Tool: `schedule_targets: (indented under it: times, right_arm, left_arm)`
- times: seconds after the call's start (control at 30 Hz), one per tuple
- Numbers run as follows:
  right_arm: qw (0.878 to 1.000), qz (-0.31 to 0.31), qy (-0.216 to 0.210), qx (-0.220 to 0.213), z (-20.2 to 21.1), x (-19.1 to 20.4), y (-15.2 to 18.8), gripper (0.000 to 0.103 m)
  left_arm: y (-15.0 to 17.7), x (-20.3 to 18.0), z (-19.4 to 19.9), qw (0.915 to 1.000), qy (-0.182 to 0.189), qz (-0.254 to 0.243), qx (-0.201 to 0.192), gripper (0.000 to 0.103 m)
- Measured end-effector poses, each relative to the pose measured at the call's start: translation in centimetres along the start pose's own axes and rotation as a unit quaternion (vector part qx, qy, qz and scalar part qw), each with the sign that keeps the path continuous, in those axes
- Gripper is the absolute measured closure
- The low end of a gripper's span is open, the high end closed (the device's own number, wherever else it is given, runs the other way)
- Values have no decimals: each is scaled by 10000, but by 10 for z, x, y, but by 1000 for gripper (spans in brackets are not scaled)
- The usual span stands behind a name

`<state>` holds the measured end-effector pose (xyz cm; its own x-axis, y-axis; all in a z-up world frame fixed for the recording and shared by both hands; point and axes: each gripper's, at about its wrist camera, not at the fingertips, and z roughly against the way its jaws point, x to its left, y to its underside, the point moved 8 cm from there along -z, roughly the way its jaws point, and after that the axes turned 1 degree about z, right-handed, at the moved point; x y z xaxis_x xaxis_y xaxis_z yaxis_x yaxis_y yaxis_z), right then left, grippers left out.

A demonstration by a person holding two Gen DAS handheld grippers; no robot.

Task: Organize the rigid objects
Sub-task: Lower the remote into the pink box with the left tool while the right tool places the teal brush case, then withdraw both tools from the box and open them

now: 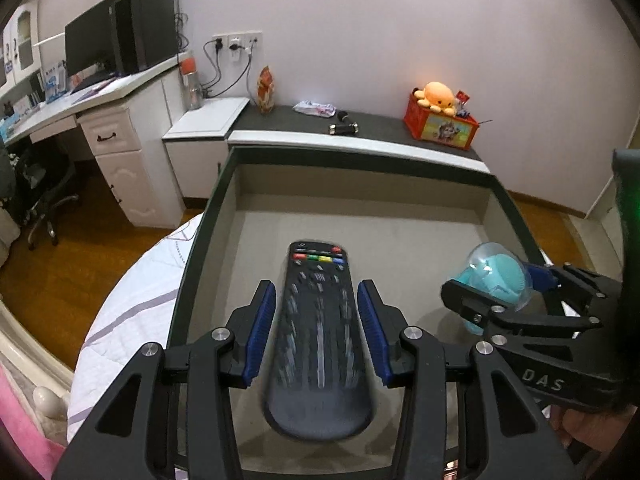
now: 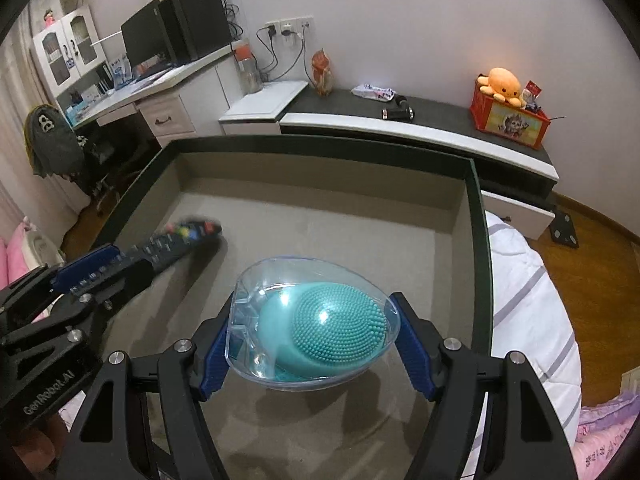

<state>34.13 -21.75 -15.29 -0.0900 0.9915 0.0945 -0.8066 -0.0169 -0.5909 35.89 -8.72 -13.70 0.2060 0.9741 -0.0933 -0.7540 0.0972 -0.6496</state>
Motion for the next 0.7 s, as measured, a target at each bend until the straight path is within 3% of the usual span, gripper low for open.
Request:
schedule_targets:
  times: [0.03, 0.1, 0.17, 0.23, 0.33, 0.47, 0.7]
  right_arm:
    - [10000, 20, 26, 36, -1, 0, 0, 30]
    - [10000, 5, 56, 56, -1, -1, -1, 30]
    - [9999, 20, 125, 46, 2, -2, 0, 22]
    - [9999, -13, 137, -16, 7, -2, -2, 15]
    - [9998, -142, 43, -158, 19, -2, -3, 0]
    - [9982, -351, -66, -480, 47, -1, -3, 0]
    - [9924, -632, -59, -1052, 112, -3, 17, 0]
  left_arm:
    - [0, 0, -1, 10000, -11, 4, 53, 54]
    - [0, 2, 2, 10000, -71, 31, 29, 35]
    - [-3, 6, 10, 9998, -198, 12, -60, 13]
    - [-4, 8, 22, 9996, -220, -6, -200, 3]
    - [-5, 12, 46, 9986, -354, -72, -396, 0]
    - [-4, 18, 77, 9970, -487, -74, -597, 0]
    - [23, 31, 147, 9940, -358, 255, -998, 0]
